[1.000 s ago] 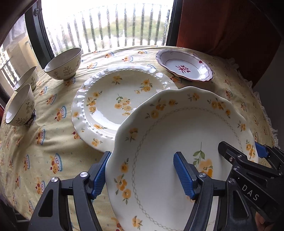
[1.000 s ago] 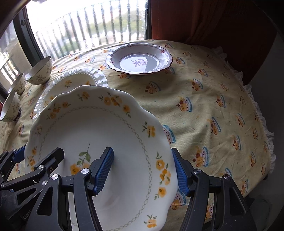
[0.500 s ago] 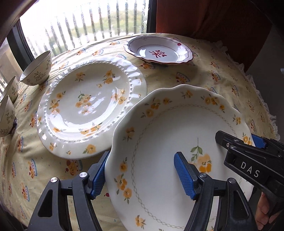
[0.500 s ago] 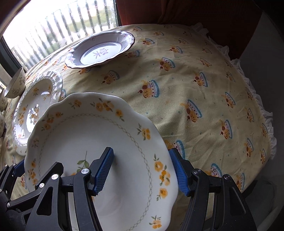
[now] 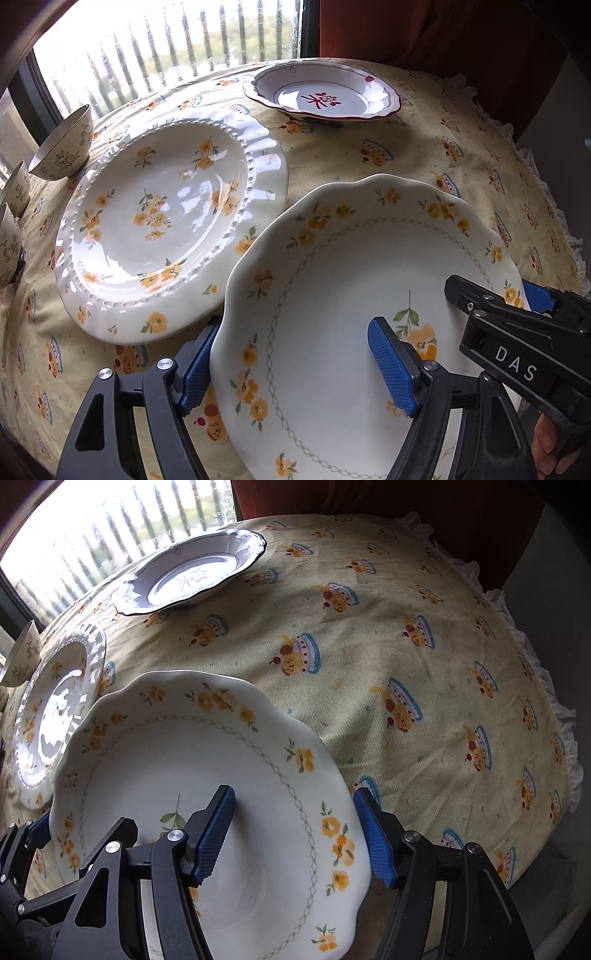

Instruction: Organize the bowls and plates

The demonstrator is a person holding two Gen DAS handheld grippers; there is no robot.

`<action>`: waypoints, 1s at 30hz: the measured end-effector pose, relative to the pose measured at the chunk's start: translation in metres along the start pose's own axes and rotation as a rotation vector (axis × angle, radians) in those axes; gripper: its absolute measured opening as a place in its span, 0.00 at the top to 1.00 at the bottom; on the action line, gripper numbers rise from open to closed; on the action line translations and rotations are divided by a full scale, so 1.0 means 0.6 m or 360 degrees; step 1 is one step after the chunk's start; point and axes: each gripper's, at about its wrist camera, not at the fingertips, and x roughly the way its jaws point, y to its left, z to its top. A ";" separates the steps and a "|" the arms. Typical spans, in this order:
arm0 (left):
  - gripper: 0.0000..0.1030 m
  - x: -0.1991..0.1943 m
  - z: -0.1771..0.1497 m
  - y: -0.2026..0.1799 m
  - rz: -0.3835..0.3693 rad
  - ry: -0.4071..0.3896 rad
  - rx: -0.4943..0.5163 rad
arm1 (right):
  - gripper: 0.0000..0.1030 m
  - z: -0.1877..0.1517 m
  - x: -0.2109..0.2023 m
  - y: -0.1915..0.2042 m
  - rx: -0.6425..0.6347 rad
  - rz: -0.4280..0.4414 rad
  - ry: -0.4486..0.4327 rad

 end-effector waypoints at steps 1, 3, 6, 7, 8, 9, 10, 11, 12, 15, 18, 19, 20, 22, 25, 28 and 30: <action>0.22 0.001 0.000 -0.001 0.0001 -0.0001 0.0010 | 0.30 0.000 0.000 0.003 -0.0018 -0.0012 -0.0006; 0.20 0.001 0.000 -0.001 -0.0018 0.0000 0.0011 | 0.28 0.001 0.000 0.008 -0.0043 -0.0029 -0.0011; 0.18 -0.008 0.001 0.006 -0.0058 -0.0022 -0.0014 | 0.28 0.000 -0.009 0.005 -0.0023 -0.0005 -0.0054; 0.16 -0.013 0.000 0.004 -0.0062 -0.0034 -0.0002 | 0.28 -0.001 -0.015 0.003 -0.0018 0.0009 -0.0079; 0.15 -0.016 -0.001 0.002 -0.0071 -0.0038 0.0015 | 0.27 -0.001 -0.021 0.003 -0.0019 0.0020 -0.0104; 0.13 -0.018 -0.002 -0.002 -0.0062 -0.0043 0.0040 | 0.24 -0.002 -0.027 0.005 -0.0026 0.0028 -0.0126; 0.12 -0.021 -0.003 -0.005 -0.0051 -0.0050 0.0064 | 0.19 -0.001 -0.032 0.008 -0.0035 0.0028 -0.0138; 0.12 -0.025 -0.003 -0.006 -0.0049 -0.0058 0.0085 | 0.16 -0.001 -0.036 0.012 -0.0044 0.0020 -0.0142; 0.10 -0.029 -0.003 -0.007 -0.0048 -0.0064 0.0096 | 0.15 0.001 -0.042 0.017 -0.0052 0.0019 -0.0152; 0.08 -0.043 -0.002 -0.002 -0.0023 -0.0087 0.0087 | 0.14 0.001 -0.056 0.029 -0.0081 0.0067 -0.0182; 0.08 -0.058 0.001 0.012 0.0034 -0.0116 0.0043 | 0.14 -0.003 -0.067 0.043 -0.0092 0.0088 -0.0204; 0.08 -0.063 0.002 0.019 0.0036 -0.0117 0.0023 | 0.14 -0.005 -0.070 0.046 -0.0091 0.0100 -0.0205; 0.08 -0.069 0.003 0.025 0.0042 -0.0122 0.0006 | 0.14 -0.006 -0.074 0.050 -0.0089 0.0108 -0.0206; 0.08 -0.082 0.002 0.037 0.0053 -0.0147 -0.0006 | 0.14 -0.010 -0.085 0.061 -0.0087 0.0128 -0.0224; 0.07 -0.097 -0.003 0.055 0.0078 -0.0173 -0.0007 | 0.14 -0.014 -0.101 0.085 -0.0130 0.0122 -0.0267; 0.08 -0.112 -0.005 0.076 0.0085 -0.0210 -0.0018 | 0.14 -0.017 -0.118 0.110 -0.0174 0.0120 -0.0318; 0.08 -0.123 -0.003 0.093 0.0089 -0.0234 -0.0030 | 0.14 -0.019 -0.130 0.127 -0.0179 0.0125 -0.0349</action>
